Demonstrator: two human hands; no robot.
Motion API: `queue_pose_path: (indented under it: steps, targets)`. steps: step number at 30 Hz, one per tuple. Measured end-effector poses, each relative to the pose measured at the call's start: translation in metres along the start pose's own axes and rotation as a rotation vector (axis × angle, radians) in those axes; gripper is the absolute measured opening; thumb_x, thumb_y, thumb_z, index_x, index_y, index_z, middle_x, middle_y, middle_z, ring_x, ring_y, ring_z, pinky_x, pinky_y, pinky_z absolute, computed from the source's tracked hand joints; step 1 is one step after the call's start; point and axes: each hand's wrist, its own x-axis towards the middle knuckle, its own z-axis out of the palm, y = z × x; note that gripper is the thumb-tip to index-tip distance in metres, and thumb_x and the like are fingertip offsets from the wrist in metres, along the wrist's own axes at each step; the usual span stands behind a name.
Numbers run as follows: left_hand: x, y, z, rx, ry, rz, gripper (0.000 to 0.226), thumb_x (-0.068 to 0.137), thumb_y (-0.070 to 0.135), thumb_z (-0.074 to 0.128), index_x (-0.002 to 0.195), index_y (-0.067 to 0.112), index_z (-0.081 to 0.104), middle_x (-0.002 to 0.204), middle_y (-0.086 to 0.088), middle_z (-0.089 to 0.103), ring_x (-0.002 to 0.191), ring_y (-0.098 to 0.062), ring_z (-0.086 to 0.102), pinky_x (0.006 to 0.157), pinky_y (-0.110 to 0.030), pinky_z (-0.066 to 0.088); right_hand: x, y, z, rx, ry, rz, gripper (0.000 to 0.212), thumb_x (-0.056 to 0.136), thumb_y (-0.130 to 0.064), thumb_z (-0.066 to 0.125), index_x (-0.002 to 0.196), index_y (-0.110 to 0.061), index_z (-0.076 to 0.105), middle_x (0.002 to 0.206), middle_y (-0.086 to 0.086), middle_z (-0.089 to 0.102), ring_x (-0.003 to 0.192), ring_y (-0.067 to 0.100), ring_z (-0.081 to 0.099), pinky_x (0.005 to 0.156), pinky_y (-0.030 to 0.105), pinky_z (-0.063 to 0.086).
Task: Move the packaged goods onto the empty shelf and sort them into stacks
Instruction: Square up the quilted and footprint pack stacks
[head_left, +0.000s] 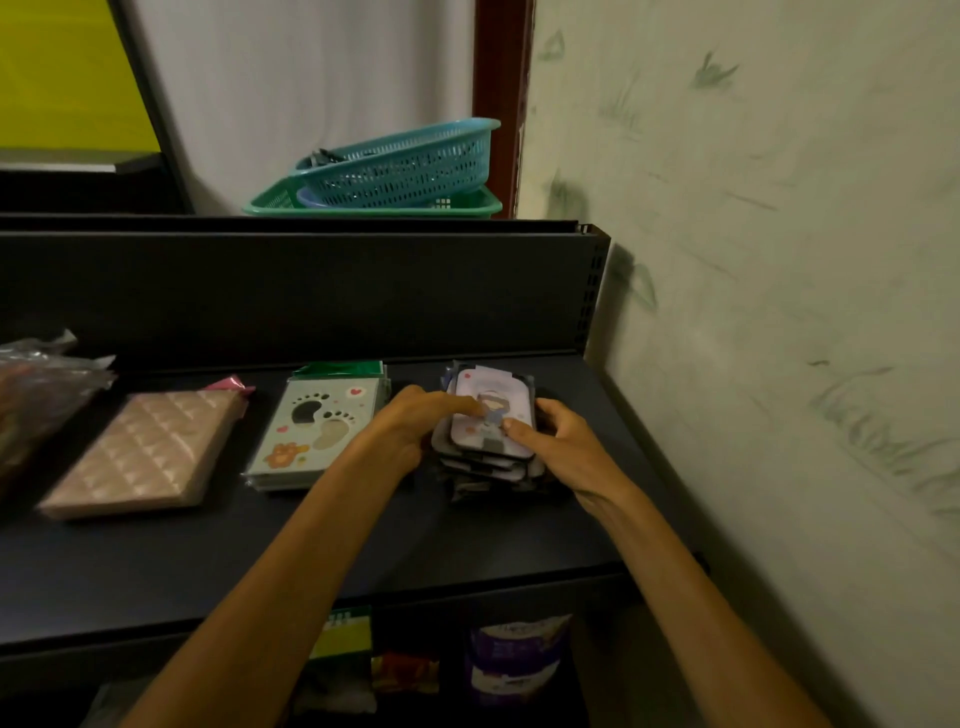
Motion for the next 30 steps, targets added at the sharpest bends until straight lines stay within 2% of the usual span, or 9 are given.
queue_pose_path:
  steps: [3,6,12,14,17,21,24,27,30]
  targets:
    - [-0.003,-0.003,0.005,0.042,-0.028,0.006,0.055,0.069,0.021,0.082,0.113,-0.001,0.057,0.092,-0.014,0.067,0.078,-0.024,0.066,0.059,-0.031,0.053,-0.005,-0.002,-0.002,0.019,-0.004,-0.014,0.049,0.084,-0.031,0.070,0.126,-0.019,0.051,0.110,-0.007,0.060,0.091,0.001,0.060,0.069,0.015,0.050]
    - [-0.003,-0.008,0.008,0.066,-0.043,0.047,0.061,0.071,0.027,0.080,0.121,0.008,0.051,0.098,-0.011,0.066,0.083,-0.023,0.066,0.059,-0.031,0.053,-0.009,-0.001,-0.004,0.036,0.004,-0.036,0.050,0.084,-0.029,0.070,0.129,-0.019,0.050,0.112,-0.005,0.061,0.093,0.001,0.061,0.068,0.014,0.051]
    - [-0.014,-0.016,0.007,0.002,-0.157,0.154,0.048,0.082,0.024,0.070,0.125,0.019,0.049,0.098,-0.002,0.066,0.087,-0.019,0.066,0.069,-0.032,0.055,-0.008,-0.001,0.003,0.199,-0.024,0.071,0.050,0.087,-0.022,0.065,0.133,-0.018,0.046,0.115,0.001,0.063,0.098,0.014,0.065,0.077,0.027,0.056]
    - [-0.019,-0.019,0.007,-0.002,-0.176,0.245,0.052,0.083,0.024,0.069,0.129,0.023,0.047,0.105,-0.001,0.065,0.091,-0.017,0.066,0.072,-0.031,0.056,-0.006,-0.006,0.006,0.284,-0.026,0.093,0.045,0.087,-0.013,0.061,0.131,-0.012,0.049,0.109,0.005,0.066,0.093,0.018,0.066,0.071,0.027,0.056]
    - [-0.025,-0.016,0.006,0.038,-0.197,0.522,0.062,0.085,0.017,0.066,0.136,0.029,0.034,0.123,0.003,0.057,0.106,-0.013,0.060,0.080,-0.030,0.055,-0.005,-0.016,0.005,0.276,0.012,-0.012,0.044,0.088,-0.009,0.056,0.131,-0.012,0.046,0.112,0.007,0.064,0.092,0.016,0.065,0.067,0.025,0.055]
    - [-0.025,-0.017,0.008,0.119,-0.222,0.766,0.082,0.088,0.013,0.062,0.147,0.033,0.009,0.134,0.015,0.038,0.112,0.009,0.046,0.083,-0.014,0.051,-0.009,-0.020,0.002,0.265,0.049,-0.208,0.052,0.089,-0.003,0.053,0.136,-0.019,0.035,0.114,-0.004,0.055,0.097,0.006,0.058,0.062,0.013,0.052]
    - [-0.023,-0.029,0.012,0.124,-0.198,0.750,0.090,0.088,0.014,0.061,0.146,0.041,-0.002,0.148,0.009,0.025,0.120,0.012,0.034,0.092,-0.018,0.044,-0.009,-0.015,0.002,0.234,0.032,-0.287,0.063,0.087,0.006,0.052,0.138,-0.022,0.029,0.120,-0.003,0.051,0.100,0.000,0.059,0.071,0.015,0.052]
    - [-0.021,-0.037,0.017,0.086,-0.189,0.732,0.099,0.085,0.013,0.066,0.148,0.037,-0.006,0.148,0.010,0.026,0.114,0.017,0.039,0.087,-0.010,0.044,-0.010,-0.012,0.003,0.232,0.011,-0.325,0.068,0.084,0.008,0.057,0.135,-0.027,0.028,0.123,0.000,0.049,0.100,-0.005,0.060,0.073,0.017,0.053]
    - [-0.018,-0.038,0.023,0.048,-0.187,0.684,0.104,0.079,0.012,0.072,0.149,0.031,-0.002,0.150,0.002,0.028,0.122,0.004,0.039,0.082,-0.009,0.047,-0.012,-0.008,0.007,0.277,0.033,-0.334,0.072,0.071,-0.004,0.064,0.129,-0.033,0.032,0.123,0.000,0.051,0.103,0.000,0.061,0.072,0.022,0.055]
